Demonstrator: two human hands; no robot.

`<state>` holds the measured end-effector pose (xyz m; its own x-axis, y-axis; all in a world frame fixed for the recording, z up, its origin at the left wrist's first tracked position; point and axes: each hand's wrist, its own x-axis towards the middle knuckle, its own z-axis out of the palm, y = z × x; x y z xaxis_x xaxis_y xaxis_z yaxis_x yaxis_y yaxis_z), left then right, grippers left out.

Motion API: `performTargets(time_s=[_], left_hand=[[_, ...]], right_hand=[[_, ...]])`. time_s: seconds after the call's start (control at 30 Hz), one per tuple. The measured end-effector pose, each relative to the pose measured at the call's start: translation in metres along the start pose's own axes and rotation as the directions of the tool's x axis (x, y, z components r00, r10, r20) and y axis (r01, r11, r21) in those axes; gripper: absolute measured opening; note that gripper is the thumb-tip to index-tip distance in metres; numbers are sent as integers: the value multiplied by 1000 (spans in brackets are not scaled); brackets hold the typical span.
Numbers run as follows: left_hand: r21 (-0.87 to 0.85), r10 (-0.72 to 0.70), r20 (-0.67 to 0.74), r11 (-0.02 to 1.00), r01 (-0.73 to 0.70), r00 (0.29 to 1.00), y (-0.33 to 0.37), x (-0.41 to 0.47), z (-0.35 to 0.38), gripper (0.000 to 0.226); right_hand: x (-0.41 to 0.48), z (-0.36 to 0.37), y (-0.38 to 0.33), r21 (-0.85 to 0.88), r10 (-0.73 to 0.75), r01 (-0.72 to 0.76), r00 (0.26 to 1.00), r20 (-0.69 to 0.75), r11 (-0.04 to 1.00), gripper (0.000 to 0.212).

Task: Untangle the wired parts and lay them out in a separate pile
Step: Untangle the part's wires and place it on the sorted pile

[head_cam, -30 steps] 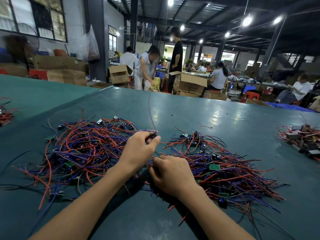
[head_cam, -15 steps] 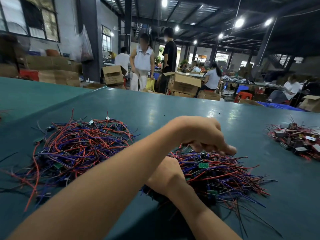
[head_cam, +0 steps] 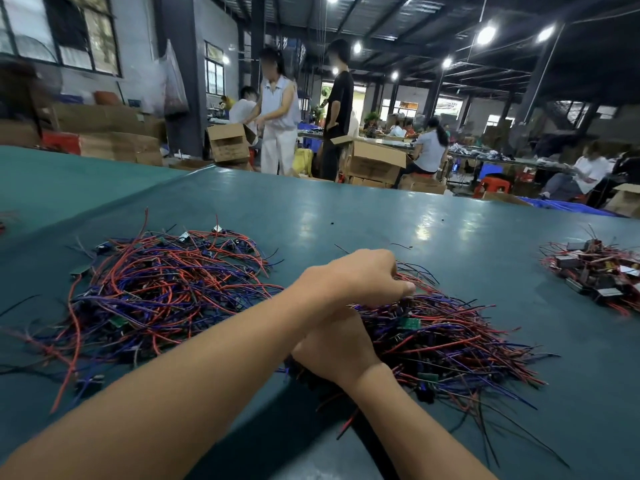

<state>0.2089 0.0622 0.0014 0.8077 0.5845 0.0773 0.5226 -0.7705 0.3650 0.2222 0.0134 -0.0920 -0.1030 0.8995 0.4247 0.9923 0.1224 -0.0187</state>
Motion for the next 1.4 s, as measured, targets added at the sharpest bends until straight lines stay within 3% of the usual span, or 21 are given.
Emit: performTargets(time_s=[0.17,0.27,0.33,0.4,0.47,0.6,0.77,0.9,1.03,1.1,1.13,1.23,1.33,1.4], left_hand=[[186,-182,-174,959,214,968,-70,-31,-31,46],[435,-401,-180,787,438,898,-127,-56,-62,35],[501,-502,-96,722,477,860,-151,-72,-71,13],[576,-486,33,723,381,873,-166,-81,-70,12],[594,-418,62,745,303,906,-174,-88,-65,17],[508,-282,9,828,239,959,-181,-90,-72,14],[400,-189,-72,894,202,979,-177,-87,-98,24],[336,-94,-166,930,146,982,-158,-87,-117,19],[10,-12,-297,1000,16,955,-127,-87,-124,13],[-167,1,-322,984,-58,947,-116,-88,-121,9],[-175,11,-329,982,-73,944,-113,-87,-117,9],[84,25,-320,996,3,947,-121,-80,-103,11],[373,-55,-187,920,123,981,-147,-80,-86,16],[483,-43,-96,871,84,995,-162,-83,-77,13]], right_hand=[[5,6,-1,30,18,-15,995,-94,999,41],[3,5,-2,8,-1,2,991,-135,1000,41],[3,4,-3,6,9,-9,991,-132,1000,45],[2,5,-3,8,11,-10,990,-143,1000,50],[1,4,-3,2,16,-16,988,-151,1000,53],[0,2,-3,-5,8,-8,988,-152,1000,54],[0,3,-1,-14,-13,11,984,-176,1000,55],[-1,3,0,-4,-18,18,981,-195,1000,54],[-2,-2,0,119,-29,64,961,-275,991,54],[-3,-7,-1,201,-29,104,938,-345,974,52],[-4,-9,-1,222,-30,118,930,-366,968,52],[-4,-11,-3,220,-49,141,924,-380,965,49],[-4,-9,-3,213,-50,140,924,-379,967,49],[-3,-7,-2,224,-39,132,926,-375,966,49]])
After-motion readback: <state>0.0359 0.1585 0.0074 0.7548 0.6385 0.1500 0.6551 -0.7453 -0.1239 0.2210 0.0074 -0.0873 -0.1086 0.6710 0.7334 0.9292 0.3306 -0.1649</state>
